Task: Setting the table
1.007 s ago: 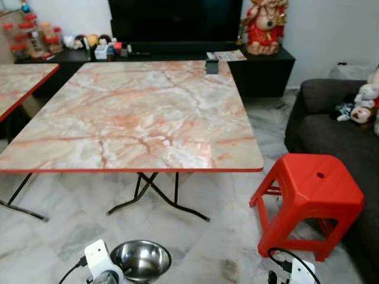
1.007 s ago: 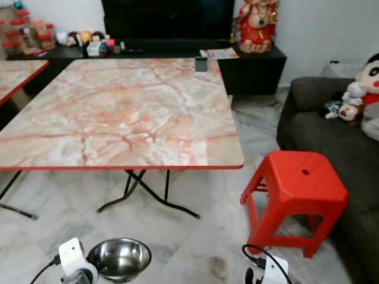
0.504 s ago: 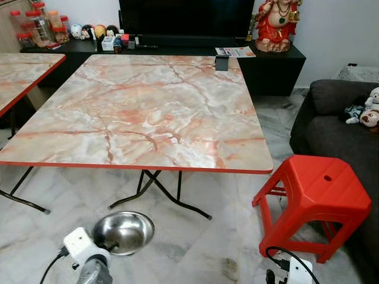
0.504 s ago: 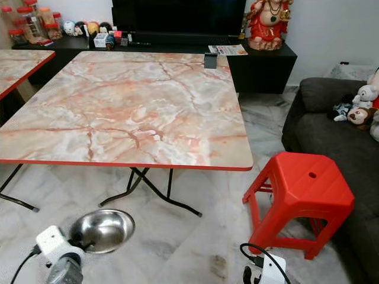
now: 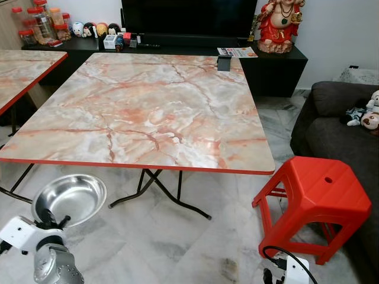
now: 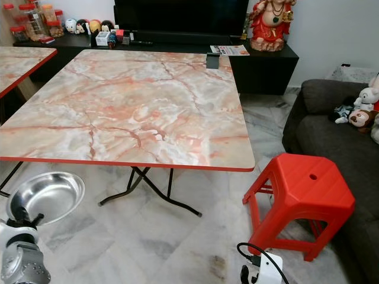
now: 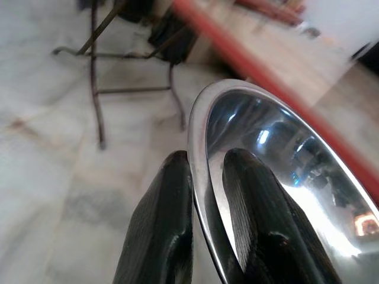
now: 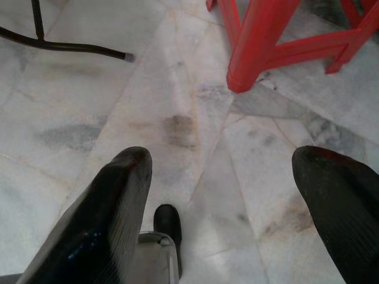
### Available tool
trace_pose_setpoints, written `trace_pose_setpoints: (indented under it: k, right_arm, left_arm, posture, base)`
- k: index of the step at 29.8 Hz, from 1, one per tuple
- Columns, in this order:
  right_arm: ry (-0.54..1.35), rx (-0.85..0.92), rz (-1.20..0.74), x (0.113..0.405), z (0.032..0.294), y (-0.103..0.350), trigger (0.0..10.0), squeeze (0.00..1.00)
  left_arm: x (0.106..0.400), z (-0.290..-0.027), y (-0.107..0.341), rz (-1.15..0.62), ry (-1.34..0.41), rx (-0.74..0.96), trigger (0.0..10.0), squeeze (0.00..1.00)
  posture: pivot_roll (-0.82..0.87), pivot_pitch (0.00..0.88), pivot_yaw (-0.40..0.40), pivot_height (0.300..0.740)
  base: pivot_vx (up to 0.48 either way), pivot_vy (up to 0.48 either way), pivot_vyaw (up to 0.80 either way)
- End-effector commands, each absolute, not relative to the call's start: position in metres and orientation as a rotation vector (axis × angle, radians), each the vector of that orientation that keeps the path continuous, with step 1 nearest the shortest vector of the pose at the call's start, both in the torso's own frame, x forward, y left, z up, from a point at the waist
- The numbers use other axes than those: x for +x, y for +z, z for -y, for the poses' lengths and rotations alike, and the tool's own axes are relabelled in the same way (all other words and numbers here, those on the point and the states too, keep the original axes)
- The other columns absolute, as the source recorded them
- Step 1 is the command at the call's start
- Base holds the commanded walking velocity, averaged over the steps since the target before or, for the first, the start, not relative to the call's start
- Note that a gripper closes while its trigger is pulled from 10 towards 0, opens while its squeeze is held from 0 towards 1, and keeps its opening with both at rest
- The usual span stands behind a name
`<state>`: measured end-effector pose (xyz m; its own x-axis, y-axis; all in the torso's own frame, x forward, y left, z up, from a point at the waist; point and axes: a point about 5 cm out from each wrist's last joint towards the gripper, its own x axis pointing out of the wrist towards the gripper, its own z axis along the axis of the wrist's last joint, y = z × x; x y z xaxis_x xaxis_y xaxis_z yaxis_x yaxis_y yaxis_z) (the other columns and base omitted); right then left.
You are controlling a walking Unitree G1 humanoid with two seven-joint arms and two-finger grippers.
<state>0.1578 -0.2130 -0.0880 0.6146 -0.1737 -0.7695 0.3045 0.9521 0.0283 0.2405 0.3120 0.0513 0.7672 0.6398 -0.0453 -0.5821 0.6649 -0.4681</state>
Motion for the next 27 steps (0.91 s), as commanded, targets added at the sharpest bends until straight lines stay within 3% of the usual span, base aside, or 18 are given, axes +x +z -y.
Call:
trace_pose_setpoints:
  k: [1, 11, 13, 15, 16, 18, 21, 27]
  right_arm:
    - [-0.263, 0.162, -0.862, 0.162, 0.211, -0.087, 10.0, 0.00]
    - [-0.260, 0.161, -0.863, 0.164, 0.209, -0.086, 10.0, 0.00]
    - [-0.259, 0.162, -0.861, 0.165, 0.209, -0.086, 10.0, 0.00]
    - [-0.261, 0.168, -0.857, 0.166, 0.208, -0.086, 10.0, 0.00]
    - [-0.261, 0.168, -0.857, 0.166, 0.208, -0.086, 10.0, 0.00]
    - [-0.274, 0.179, -0.850, 0.167, 0.207, -0.085, 10.0, 0.00]
    - [-0.289, 0.187, -0.845, 0.167, 0.209, -0.085, 10.0, 0.00]
    - [-0.316, 0.197, -0.841, 0.164, 0.213, -0.085, 10.0, 0.00]
  left_arm:
    - [0.250, -0.316, 0.074, 0.208, 0.662, -0.475, 10.0, 0.00]
    - [0.263, -0.324, 0.125, 0.367, 0.615, -0.485, 10.0, 0.00]
    - [0.274, -0.313, 0.134, 0.364, 0.545, -0.504, 10.0, 0.00]
    - [0.300, -0.283, 0.139, 0.310, 0.398, -0.512, 10.0, 0.00]
    - [0.300, -0.283, 0.139, 0.310, 0.398, -0.512, 10.0, 0.00]
    - [0.321, -0.249, 0.135, 0.241, 0.313, -0.503, 10.0, 0.00]
    - [0.333, -0.224, 0.127, 0.189, 0.290, -0.501, 10.0, 0.00]
    - [0.340, -0.211, 0.130, 0.172, 0.261, -0.542, 10.0, 0.00]
  posture:
    - [0.04, 0.000, -0.057, 0.740]
    - [0.05, 0.000, -0.053, 0.740]
    - [0.05, 0.000, -0.052, 0.740]
    - [0.04, 0.000, -0.047, 0.740]
    - [0.04, 0.000, -0.047, 0.740]
    - [0.02, 0.000, -0.038, 0.740]
    - [-0.01, 0.000, -0.029, 0.740]
    - [-0.01, 0.000, -0.028, 0.740]
  base:
    - [0.000, 0.000, 0.00]
    - [0.000, 0.000, 0.00]
    - [0.000, 0.000, 0.00]
    - [0.000, 0.000, 0.00]
    - [0.000, 0.000, 0.00]
    - [0.000, 0.000, 0.00]
    - [0.000, 0.000, 0.00]
    - [0.000, 0.000, 0.00]
